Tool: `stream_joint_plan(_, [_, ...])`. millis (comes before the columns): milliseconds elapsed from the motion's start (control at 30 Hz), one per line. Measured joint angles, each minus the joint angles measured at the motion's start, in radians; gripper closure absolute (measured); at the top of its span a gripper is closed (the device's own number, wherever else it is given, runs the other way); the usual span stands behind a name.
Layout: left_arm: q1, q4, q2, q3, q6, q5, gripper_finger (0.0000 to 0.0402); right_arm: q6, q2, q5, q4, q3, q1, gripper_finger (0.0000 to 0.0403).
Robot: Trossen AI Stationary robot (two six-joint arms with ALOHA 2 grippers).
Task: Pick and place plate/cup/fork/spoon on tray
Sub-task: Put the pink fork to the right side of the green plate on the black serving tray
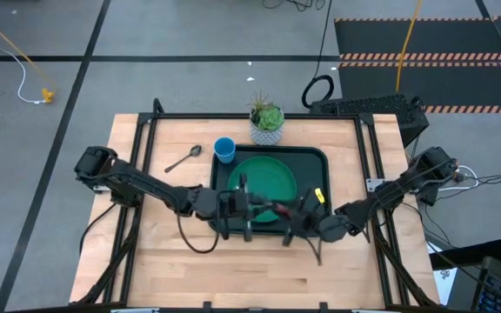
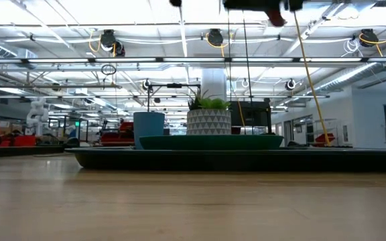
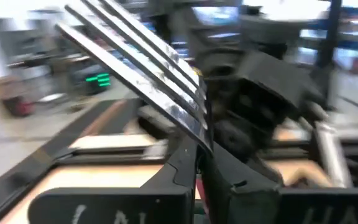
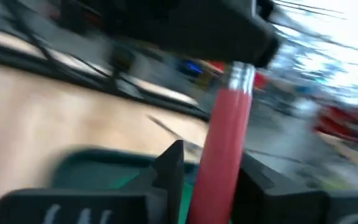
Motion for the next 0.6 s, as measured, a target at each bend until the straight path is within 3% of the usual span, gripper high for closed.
stream_joint_plan(100, [-0.003, -0.026, -0.008, 0.000, 0.046, 0.132, 0.0393, 0.103, -0.040, -0.207, -0.014, 0.000, -0.006, 0.0286])
stream_joint_plan(233, [-0.014, -0.027, -0.009, 0.000, 0.111, 0.210, 0.0396, 0.257, -0.084, -0.443, -0.070, 0.000, -0.032, 0.0261])
stream_joint_plan(600, [-0.033, -0.071, -0.009, 0.000, 0.380, 0.467, 0.0396, 0.592, -0.153, -0.880, -0.126, 0.000, -0.086, 0.0254])
